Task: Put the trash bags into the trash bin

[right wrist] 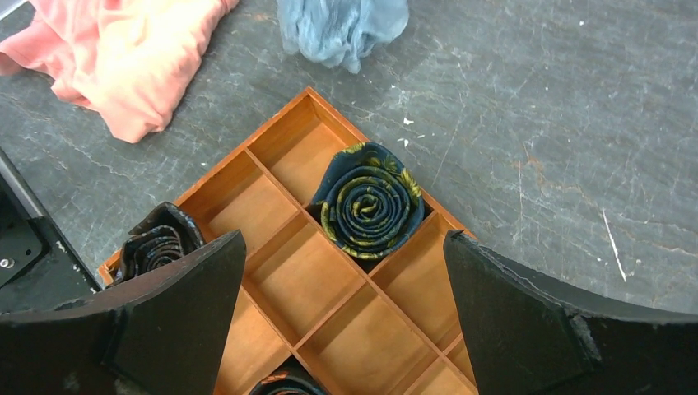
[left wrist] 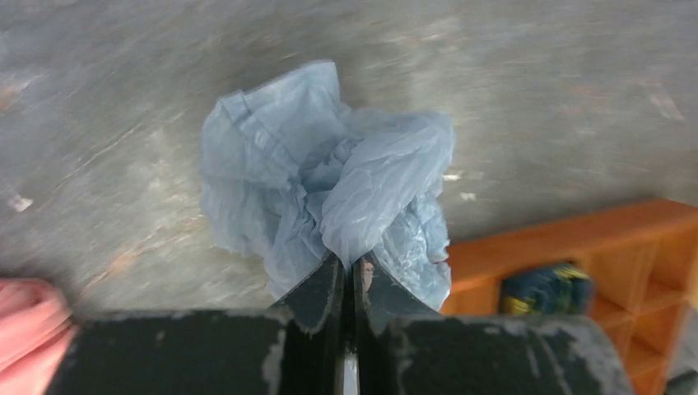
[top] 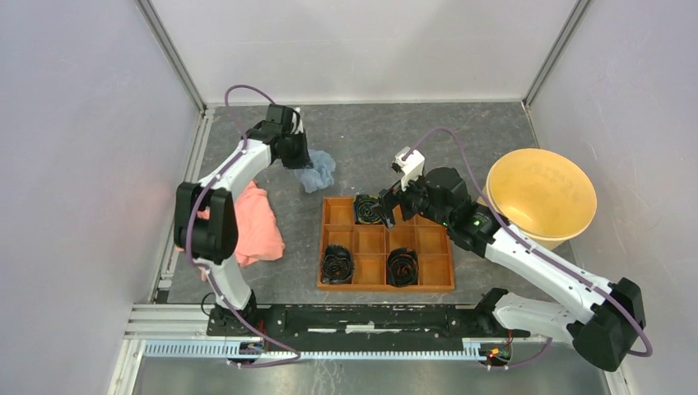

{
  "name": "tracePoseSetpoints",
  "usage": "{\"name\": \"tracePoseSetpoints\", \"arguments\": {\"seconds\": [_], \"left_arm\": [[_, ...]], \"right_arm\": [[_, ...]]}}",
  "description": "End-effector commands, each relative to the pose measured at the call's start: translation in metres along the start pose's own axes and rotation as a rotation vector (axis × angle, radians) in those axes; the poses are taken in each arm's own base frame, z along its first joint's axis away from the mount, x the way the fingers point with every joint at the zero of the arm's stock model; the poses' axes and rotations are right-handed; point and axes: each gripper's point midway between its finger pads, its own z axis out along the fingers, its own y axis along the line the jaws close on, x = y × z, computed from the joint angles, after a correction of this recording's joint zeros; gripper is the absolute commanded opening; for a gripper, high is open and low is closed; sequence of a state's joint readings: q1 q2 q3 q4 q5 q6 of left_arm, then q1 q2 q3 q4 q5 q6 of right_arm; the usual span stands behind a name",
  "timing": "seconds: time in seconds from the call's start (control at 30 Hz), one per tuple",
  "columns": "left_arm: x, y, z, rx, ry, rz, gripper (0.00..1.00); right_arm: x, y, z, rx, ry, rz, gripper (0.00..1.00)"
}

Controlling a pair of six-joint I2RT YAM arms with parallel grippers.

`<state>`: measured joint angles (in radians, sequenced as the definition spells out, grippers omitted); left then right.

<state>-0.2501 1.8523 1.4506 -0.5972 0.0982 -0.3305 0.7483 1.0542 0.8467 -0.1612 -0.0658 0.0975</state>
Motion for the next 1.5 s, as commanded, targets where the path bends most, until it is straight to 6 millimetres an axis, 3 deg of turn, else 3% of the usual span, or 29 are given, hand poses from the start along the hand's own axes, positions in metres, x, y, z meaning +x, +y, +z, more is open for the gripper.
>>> {"name": "tracePoseSetpoints", "arguments": {"seconds": [0.0, 0.1, 0.2, 0.33, 0.57, 0.7, 0.77, 0.8, 0.87, 0.93, 1.03, 1.27, 1.47], "left_arm": [[-0.044, -0.087, -0.074, 0.466, -0.234, 0.112, 0.04], [-0.047, -0.117, -0.109, 0.660, -0.308, 0.119, 0.03], [-0.046, -0.135, -0.148, 0.790, -0.379, 0.149, 0.02], [-0.040, -0.147, -0.184, 0.897, -0.450, 0.182, 0.03], [-0.034, -0.152, -0.208, 0.928, -0.495, 0.213, 0.03], [-0.031, -0.156, -0.212, 0.944, -0.493, 0.220, 0.04], [-0.031, -0.156, -0.213, 0.939, -0.501, 0.222, 0.08], [-0.031, -0.155, -0.214, 0.934, -0.504, 0.222, 0.09], [-0.032, -0.154, -0.214, 0.919, -0.509, 0.222, 0.10], [-0.034, -0.151, -0.213, 0.895, -0.518, 0.220, 0.12], [-0.038, -0.146, -0.214, 0.849, -0.539, 0.219, 0.14], [-0.046, -0.136, -0.219, 0.805, -0.577, 0.217, 0.19], [-0.047, -0.132, -0.215, 0.783, -0.577, 0.209, 0.20]], "right_arm": [[-0.023, -0.004, 0.009, 0.036, -0.072, 0.048, 0.98], [-0.038, -0.007, 0.016, 0.053, -0.113, 0.080, 0.98], [-0.058, -0.012, 0.025, 0.034, -0.143, 0.128, 0.98], [-0.081, -0.017, 0.032, -0.079, -0.213, 0.257, 0.98], [-0.118, 0.004, 0.045, -0.266, -0.327, 0.386, 0.98], [-0.127, 0.002, 0.057, -0.241, -0.365, 0.445, 0.98], [-0.124, -0.007, 0.061, -0.191, -0.381, 0.466, 0.87], [-0.121, -0.011, 0.061, -0.168, -0.392, 0.476, 0.76], [-0.113, -0.022, 0.059, -0.118, -0.416, 0.504, 0.44], [-0.103, -0.030, 0.057, -0.082, -0.420, 0.513, 0.21], [-0.092, -0.044, 0.058, -0.011, -0.383, 0.484, 0.00], [-0.068, -0.069, 0.055, 0.131, -0.300, 0.401, 0.01], [-0.060, -0.079, 0.052, 0.171, -0.258, 0.345, 0.08]]}}
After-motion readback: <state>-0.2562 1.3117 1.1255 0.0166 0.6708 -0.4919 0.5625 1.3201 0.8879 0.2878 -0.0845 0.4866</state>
